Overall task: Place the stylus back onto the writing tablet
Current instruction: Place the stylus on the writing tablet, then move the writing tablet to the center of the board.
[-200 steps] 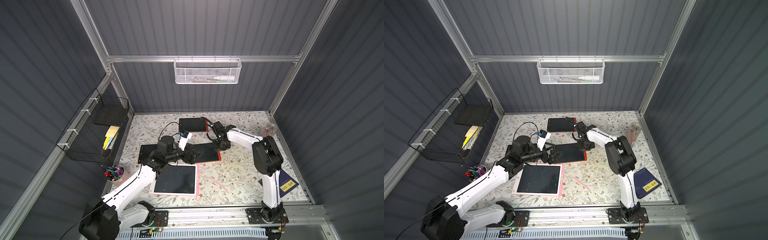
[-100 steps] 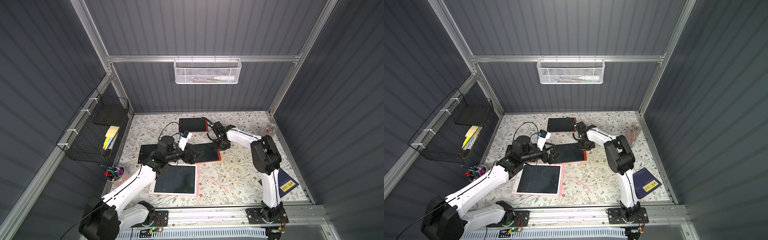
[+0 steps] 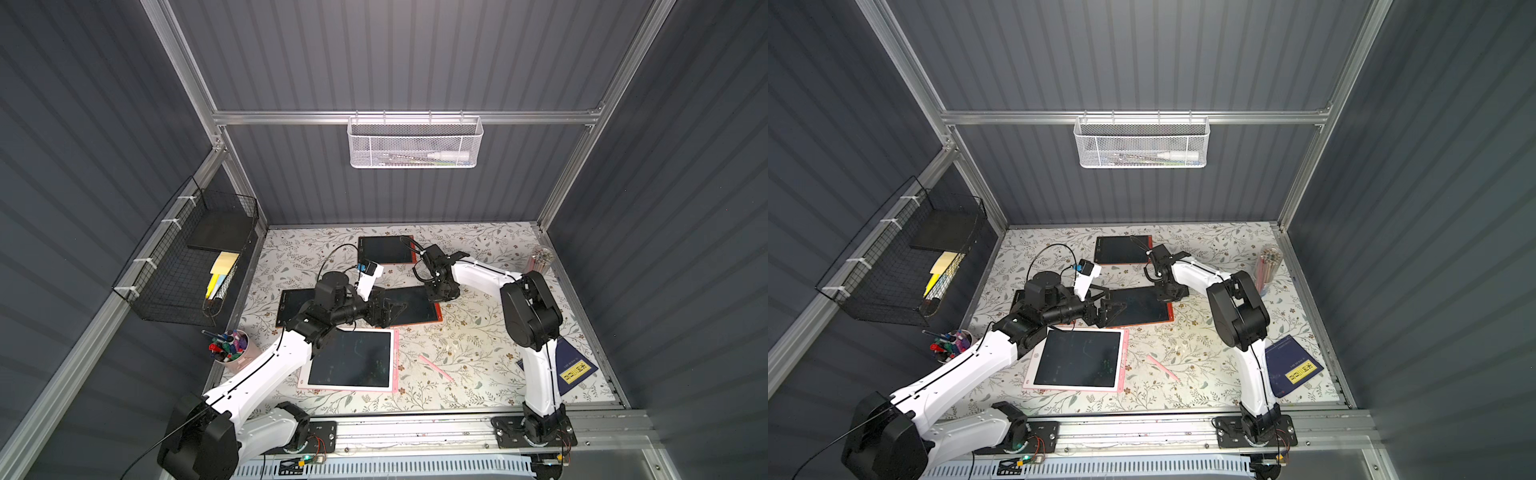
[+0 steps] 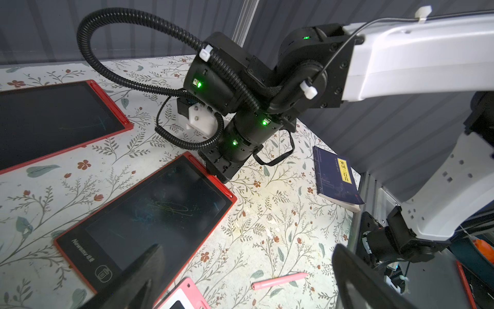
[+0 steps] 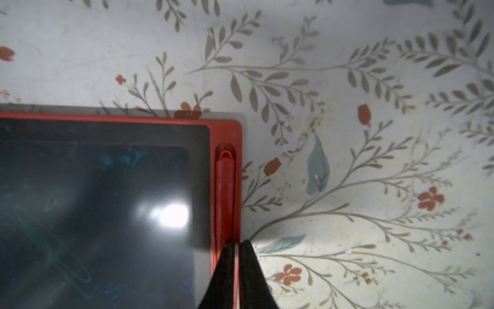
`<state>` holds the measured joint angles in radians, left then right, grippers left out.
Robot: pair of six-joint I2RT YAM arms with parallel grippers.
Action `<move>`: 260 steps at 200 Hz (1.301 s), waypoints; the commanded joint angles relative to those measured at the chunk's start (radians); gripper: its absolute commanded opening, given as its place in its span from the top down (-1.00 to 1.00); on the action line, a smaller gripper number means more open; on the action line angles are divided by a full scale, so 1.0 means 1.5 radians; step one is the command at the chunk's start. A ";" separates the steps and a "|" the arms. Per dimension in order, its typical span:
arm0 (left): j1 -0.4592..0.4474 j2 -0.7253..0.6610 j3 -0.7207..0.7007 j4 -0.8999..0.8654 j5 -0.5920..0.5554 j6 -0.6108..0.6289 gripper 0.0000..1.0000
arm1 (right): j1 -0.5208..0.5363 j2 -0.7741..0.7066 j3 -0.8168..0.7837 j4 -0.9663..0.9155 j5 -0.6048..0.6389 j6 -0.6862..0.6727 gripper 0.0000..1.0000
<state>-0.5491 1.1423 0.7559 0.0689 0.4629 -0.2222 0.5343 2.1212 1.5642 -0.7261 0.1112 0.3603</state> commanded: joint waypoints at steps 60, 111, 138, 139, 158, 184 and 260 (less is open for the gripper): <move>-0.001 0.049 0.029 -0.037 -0.174 -0.044 -0.99 | -0.012 -0.192 -0.138 0.019 -0.049 -0.003 0.66; -0.007 0.081 0.062 -0.091 -0.280 -0.062 -0.99 | -0.014 -0.390 -0.310 0.068 -0.113 0.010 0.35; -0.023 0.104 0.079 -0.115 -0.328 -0.073 -0.99 | -0.014 -0.477 -0.377 0.080 -0.154 0.019 0.00; -0.023 0.106 0.079 -0.116 -0.329 -0.073 -0.99 | -0.014 -0.479 -0.379 0.080 -0.157 0.019 -0.01; -0.038 0.129 0.089 -0.129 -0.359 -0.083 -0.99 | -0.014 -0.536 -0.411 0.083 -0.188 0.023 -0.28; -0.068 0.163 0.101 -0.150 -0.407 -0.098 -0.99 | -0.014 -0.600 -0.449 0.089 -0.208 0.032 -0.79; -0.124 0.285 0.123 -0.166 -0.430 -0.098 -0.99 | -0.014 -0.686 -0.515 0.104 -0.189 0.052 -0.98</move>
<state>-0.7219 1.5318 0.9058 -0.1589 -0.1837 -0.3786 0.5159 1.1027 0.8085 -0.5751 -0.1822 0.4274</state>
